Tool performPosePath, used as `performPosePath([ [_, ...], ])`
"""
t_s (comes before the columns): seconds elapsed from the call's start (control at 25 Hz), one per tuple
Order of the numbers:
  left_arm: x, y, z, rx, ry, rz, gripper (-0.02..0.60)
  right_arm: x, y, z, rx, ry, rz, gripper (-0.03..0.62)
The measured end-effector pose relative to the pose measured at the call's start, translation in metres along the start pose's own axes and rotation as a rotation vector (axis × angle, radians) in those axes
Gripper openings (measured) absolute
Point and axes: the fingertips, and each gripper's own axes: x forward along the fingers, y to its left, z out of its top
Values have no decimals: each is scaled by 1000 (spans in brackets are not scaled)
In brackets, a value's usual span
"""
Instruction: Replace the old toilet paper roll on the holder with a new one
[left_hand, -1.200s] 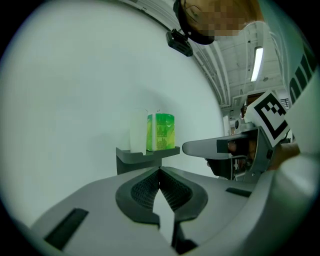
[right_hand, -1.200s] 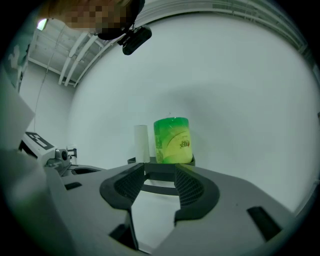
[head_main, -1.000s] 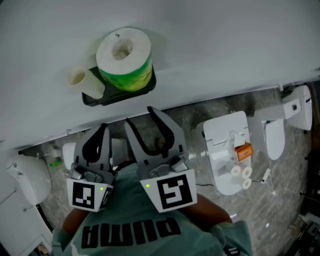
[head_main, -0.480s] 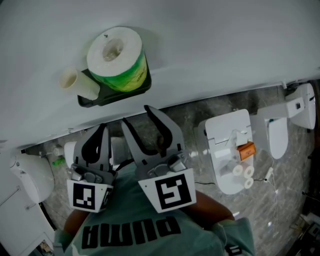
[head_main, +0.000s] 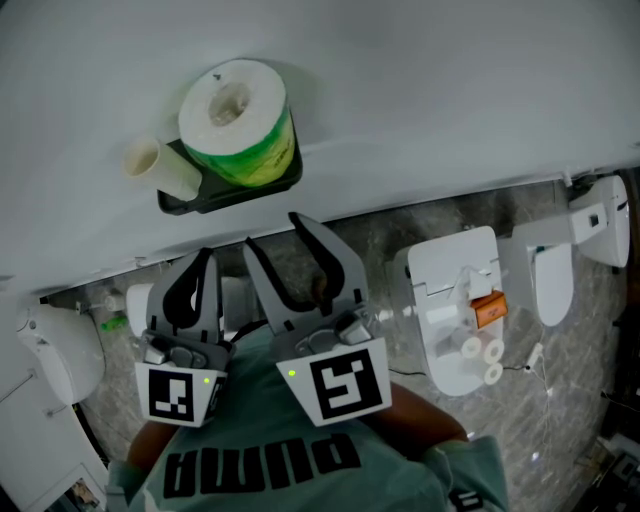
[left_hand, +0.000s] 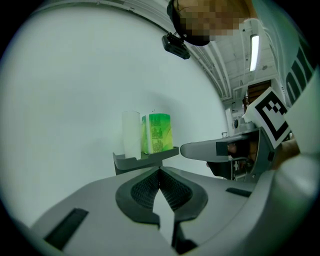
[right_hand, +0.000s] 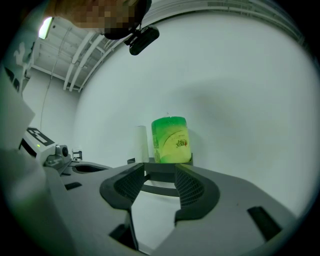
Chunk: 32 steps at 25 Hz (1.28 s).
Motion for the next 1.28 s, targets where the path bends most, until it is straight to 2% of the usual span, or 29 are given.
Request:
performPosePath([
  [0.12,-1,0,5,16,-25,-2,5,0,1,2,-4,-4,11,186],
  [0.56,-9,5,6,-17,-27,49,5,6,-9,17,-21,-27,9,187],
  [0.88,-13,6,14,-24,-78,67,5,14,-20,38,-45,-65,24,187],
  [0.92,-13,8,14,-29,-77,74,5,16,-20,40,-45,-68,30,192],
  [0.96,-14,9,13,-29,-77,82,5,17,-19,42,-45,-71,37,229],
  [1.28,-11,5,17,-32,-82,103,5,22,-16,55,-61,-78,95,278],
])
